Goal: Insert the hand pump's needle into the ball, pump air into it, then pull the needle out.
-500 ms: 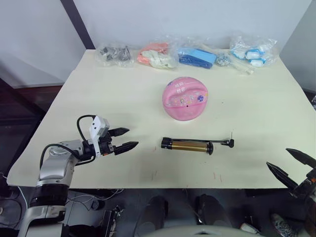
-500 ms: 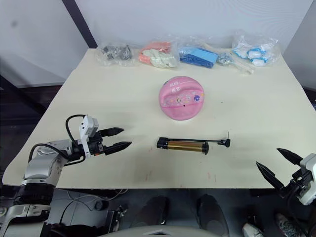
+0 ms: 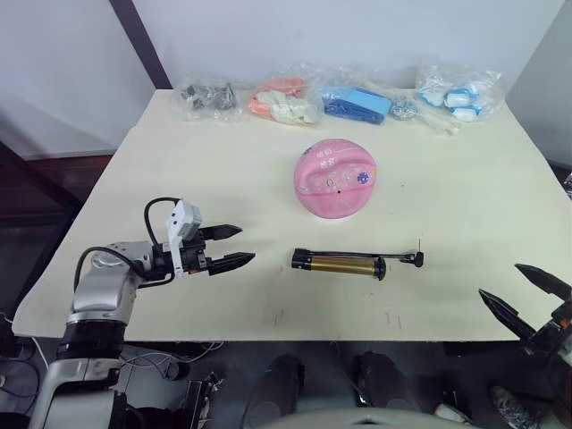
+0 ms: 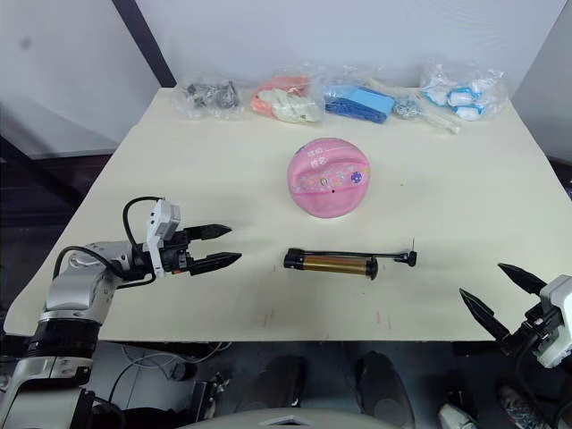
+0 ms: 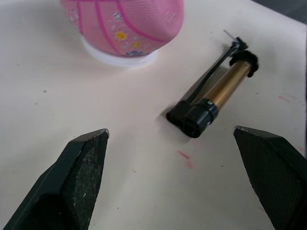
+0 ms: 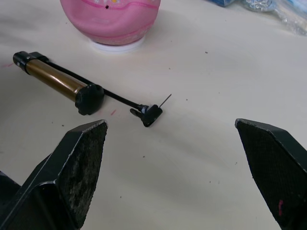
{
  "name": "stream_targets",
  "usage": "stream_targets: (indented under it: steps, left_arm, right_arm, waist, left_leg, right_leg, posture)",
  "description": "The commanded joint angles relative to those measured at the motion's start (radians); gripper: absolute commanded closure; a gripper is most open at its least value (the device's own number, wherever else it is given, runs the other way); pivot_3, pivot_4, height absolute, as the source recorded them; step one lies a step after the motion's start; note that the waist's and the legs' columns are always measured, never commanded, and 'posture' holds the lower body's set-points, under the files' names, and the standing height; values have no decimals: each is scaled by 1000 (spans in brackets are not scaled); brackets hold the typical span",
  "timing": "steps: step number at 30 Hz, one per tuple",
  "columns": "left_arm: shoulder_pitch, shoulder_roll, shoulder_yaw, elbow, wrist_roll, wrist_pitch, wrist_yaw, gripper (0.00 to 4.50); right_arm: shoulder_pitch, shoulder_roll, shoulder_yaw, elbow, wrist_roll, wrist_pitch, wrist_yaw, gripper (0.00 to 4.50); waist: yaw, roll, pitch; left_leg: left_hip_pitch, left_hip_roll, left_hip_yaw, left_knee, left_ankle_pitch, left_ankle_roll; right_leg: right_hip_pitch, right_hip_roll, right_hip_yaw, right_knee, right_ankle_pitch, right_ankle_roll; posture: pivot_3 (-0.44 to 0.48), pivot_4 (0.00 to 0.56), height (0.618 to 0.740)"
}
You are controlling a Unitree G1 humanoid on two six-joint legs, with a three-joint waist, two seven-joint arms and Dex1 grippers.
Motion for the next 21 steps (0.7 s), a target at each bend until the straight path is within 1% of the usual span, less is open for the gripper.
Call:
stream_targets:
  steps: [1, 4, 8, 10, 12, 14, 15, 18, 19, 21]
  left_arm:
    - [-43, 31, -33, -35, -6, -25, -81, 91]
    - [-88, 39, -66, -70, -14, -13, -120, 91]
    - [-162, 53, -142, -144, -12, 39, -180, 91]
    - [-213, 61, -207, -193, 46, 63, -160, 91]
    - [-265, 63, -260, -211, 66, 127, -156, 91]
    - [-352, 22, -315, -210, 57, 193, -170, 91]
    - [-397, -2, -353, -208, 75, 210, -164, 91]
    - [-464, -42, -417, -189, 122, 202, -155, 91]
    - [-494, -73, -443, -187, 135, 220, -137, 91]
    - [-558, -143, -502, -185, 160, 262, -110, 91]
  right_arm:
    - [9, 5, -5, -50, 20, -10, 1, 0]
    - [28, 1, -13, -75, 35, -5, 15, 0]
    - [59, -11, -24, -106, 50, 3, 36, 0]
    - [76, -12, -31, -129, 58, 8, 35, 0]
    - [88, -13, -35, -149, 68, 15, 31, 0]
    - [115, -7, -49, -186, 81, 21, 25, 0]
    - [134, -1, -61, -206, 89, 22, 23, 0]
    - [164, 3, -75, -242, 101, 28, 11, 0]
    - [188, 11, -89, -257, 103, 24, 12, 0]
    - [240, 36, -120, -287, 110, 16, 11, 0]
  waist:
    - [0, 0, 0]
    - [1, 0, 0]
    - [1, 0, 0]
    - [0, 0, 0]
    - [0, 0, 0]
    - [-1, 0, 0]
    - [2, -1, 1]
    - [1, -1, 1]
    - [-3, -1, 1]
    - [4, -2, 1]
  left_leg:
    - [0, 0, 0, 0, 0, 0]
    - [0, 0, 0, 0, 0, 0]
    - [0, 0, 0, 0, 0, 0]
    - [0, 0, 0, 0, 0, 0]
    - [0, 0, 0, 0, 0, 0]
    - [0, 0, 0, 0, 0, 0]
    - [0, -1, 1, 0, 0, 0]
    - [-1, -2, 0, 1, 0, 0]
    - [-1, -3, 0, 1, 0, 0]
    - [-1, -3, 0, 1, 0, 0]
  right_leg:
    - [0, 0, 0, 0, 0, 0]
    - [0, 0, 0, 0, 0, 0]
    - [0, 0, 0, 0, 0, 0]
    - [0, 0, 0, 0, 0, 0]
    - [0, 0, 0, 0, 0, 0]
    - [0, 1, 0, 0, 0, 0]
    - [0, 1, 1, 0, 0, 0]
    - [0, 2, 0, 0, 0, 1]
    - [0, 2, 0, 0, 0, 1]
    - [0, 2, 1, 0, 0, 1]
  posture:
    - [0, 150, 740]
    - [0, 150, 740]
    - [0, 150, 740]
    - [0, 150, 740]
    - [0, 150, 740]
    - [0, 150, 740]
    - [0, 150, 740]
    - [0, 150, 740]
    - [0, 150, 740]
    - [0, 150, 740]
